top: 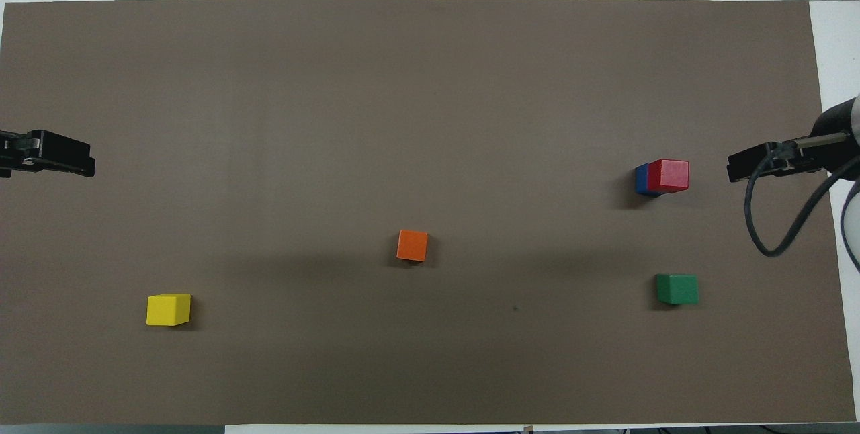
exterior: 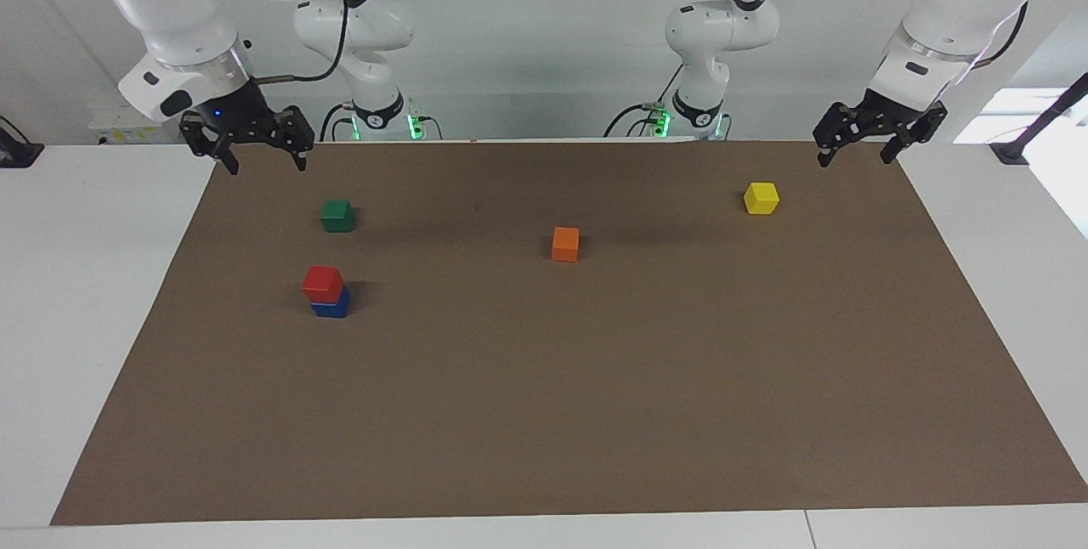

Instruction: Transfer red block to right arm and stack on blue block

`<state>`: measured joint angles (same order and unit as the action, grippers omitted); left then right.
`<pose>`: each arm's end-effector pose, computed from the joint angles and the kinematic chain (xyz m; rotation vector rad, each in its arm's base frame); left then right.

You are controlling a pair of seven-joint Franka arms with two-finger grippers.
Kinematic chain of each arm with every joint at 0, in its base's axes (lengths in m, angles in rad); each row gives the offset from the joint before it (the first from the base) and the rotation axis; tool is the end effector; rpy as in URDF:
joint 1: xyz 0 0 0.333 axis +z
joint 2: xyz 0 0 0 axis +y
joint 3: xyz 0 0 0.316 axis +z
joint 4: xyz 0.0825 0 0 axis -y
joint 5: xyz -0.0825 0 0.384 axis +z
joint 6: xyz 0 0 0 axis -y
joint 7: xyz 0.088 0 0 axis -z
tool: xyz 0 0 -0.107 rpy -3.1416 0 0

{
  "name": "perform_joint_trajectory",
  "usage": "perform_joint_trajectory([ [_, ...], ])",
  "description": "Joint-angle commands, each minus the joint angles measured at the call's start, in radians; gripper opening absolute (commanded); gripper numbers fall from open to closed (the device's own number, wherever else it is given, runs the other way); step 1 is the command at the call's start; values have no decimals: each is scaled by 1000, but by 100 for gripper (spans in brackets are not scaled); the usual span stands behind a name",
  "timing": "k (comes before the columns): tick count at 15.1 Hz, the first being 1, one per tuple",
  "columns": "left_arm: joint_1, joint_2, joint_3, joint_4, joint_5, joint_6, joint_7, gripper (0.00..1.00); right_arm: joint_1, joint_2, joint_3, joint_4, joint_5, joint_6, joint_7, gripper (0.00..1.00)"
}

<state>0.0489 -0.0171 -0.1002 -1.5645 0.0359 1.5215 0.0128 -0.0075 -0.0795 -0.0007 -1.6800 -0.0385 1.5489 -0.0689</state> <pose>0.5437 -0.0244 0.6326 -3.1017 0.0974 0.0392 0.5257 -0.0085 0.6143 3.1026 0.0944 -0.0823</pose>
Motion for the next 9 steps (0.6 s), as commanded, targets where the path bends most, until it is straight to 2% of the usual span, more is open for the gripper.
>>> perform_joint_trajectory([
  [1, 14, -27, -6, -26, -4, -6, 10, 100, -46, -31, 13, -17, 20, -30, -29, 100],
  [9, 14, -27, -7, -26, -4, -6, 10, 100, -46, -39, 4, -29, 19, -18, 4, 100],
])
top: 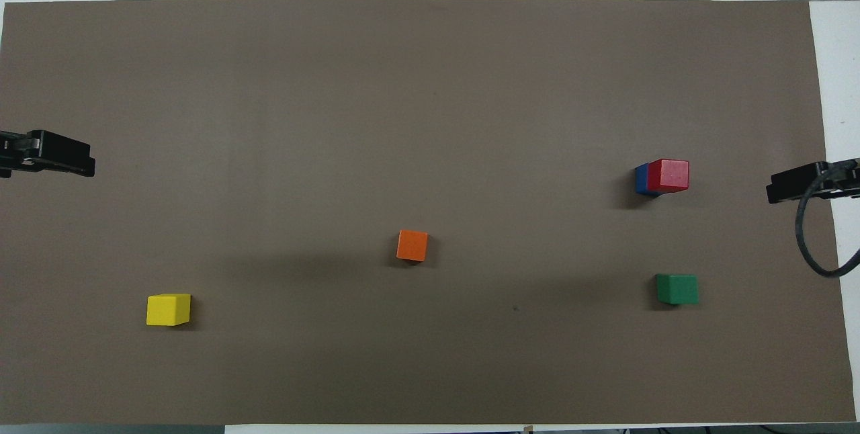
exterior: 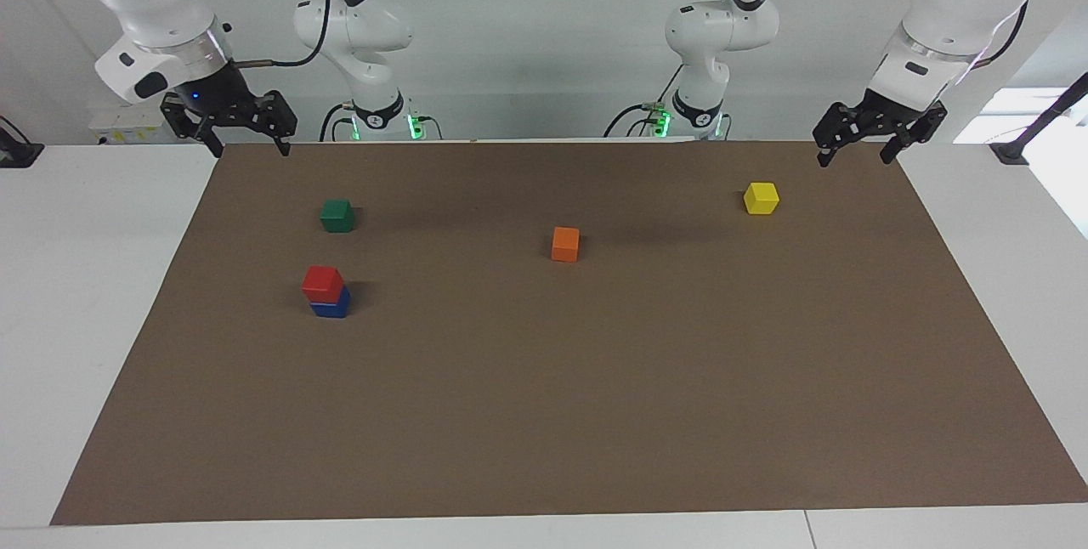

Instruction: Transfer red block to right arm and stack on blue block

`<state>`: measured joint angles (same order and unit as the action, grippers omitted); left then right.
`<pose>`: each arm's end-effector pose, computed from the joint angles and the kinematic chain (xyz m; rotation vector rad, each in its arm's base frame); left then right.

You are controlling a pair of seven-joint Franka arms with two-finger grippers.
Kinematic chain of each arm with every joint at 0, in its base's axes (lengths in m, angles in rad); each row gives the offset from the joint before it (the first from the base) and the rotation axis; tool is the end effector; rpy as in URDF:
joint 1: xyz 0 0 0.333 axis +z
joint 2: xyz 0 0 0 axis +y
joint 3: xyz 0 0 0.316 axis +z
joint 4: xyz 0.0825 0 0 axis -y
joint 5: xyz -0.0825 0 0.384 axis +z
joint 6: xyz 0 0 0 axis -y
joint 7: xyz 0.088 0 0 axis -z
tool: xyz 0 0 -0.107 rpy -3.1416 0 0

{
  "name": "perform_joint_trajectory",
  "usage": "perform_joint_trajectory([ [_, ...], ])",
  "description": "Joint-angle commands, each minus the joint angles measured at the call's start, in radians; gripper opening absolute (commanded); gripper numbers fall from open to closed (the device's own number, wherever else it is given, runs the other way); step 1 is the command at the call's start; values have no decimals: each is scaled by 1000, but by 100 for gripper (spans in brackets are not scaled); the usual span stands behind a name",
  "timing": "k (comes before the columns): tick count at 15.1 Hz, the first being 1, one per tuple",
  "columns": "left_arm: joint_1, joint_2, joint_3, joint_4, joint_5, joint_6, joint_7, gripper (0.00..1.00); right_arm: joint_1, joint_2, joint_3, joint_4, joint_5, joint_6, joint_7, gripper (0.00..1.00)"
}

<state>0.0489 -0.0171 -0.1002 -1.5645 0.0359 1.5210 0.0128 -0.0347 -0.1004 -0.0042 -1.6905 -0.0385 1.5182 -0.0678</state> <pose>0.5437 -0.0244 0.6326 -3.1017 0.0973 0.0400 0.5155 -0.0245 0.6178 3.1050 0.0439 -0.1147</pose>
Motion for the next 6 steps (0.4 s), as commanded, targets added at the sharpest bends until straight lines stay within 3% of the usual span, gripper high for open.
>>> perform_joint_trajectory([
  [1, 14, -27, -7, -26, -4, -5, 10, 100, -19, -19, 7, -20, 20, 14, 5, 100],
  [6, 14, -27, -7, -26, -4, -5, 10, 100, -21, -19, 7, -20, 20, 17, 0, 100],
])
